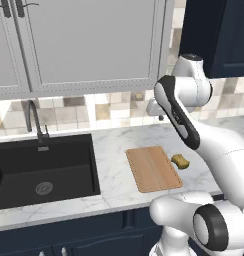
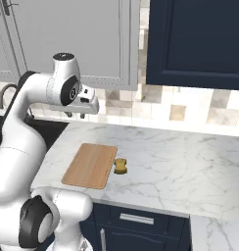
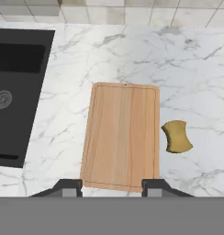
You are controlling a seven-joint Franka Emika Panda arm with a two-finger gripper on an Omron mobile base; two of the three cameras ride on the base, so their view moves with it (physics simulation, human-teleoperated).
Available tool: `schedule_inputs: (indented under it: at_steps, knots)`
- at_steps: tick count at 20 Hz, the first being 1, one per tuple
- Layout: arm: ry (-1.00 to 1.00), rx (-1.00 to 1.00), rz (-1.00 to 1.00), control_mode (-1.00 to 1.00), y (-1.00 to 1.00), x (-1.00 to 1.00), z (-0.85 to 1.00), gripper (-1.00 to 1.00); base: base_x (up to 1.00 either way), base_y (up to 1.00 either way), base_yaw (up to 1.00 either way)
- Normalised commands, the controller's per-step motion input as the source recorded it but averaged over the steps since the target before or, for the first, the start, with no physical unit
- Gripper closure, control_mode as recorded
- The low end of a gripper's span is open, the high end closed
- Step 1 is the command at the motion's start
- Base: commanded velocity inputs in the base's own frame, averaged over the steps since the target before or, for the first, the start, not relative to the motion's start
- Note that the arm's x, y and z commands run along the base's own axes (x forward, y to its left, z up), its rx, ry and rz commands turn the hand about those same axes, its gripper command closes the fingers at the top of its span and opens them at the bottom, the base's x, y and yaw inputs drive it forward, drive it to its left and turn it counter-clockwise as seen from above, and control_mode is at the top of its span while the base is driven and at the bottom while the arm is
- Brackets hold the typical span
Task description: Pick up the sponge from the counter and clean the cutting board by briefly scrubbing or pressing down on the cutting board. Once finished, release the sponge.
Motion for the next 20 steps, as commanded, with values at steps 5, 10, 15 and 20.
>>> schedule_inputs:
  at_steps: [5,10,15,20]
  knots:
    - [-0.04,0.07,-0.05,-1.00,-0.21,-0.30,-0.03,-1.00,0.00,0.00,0.00]
    - [0.00,0.12,-0.32,-1.00,-0.66,-0.36,-0.43,-1.00,0.00,0.00,0.00]
    - [0.01,-0.08,-0.25,-1.00,-0.42,-0.01,-0.58,-1.00,0.00,0.00,0.00]
    - [-0.01,-0.17,-0.07,-1.00,-0.03,0.04,-0.58,-1.00,0.00,0.00,0.00]
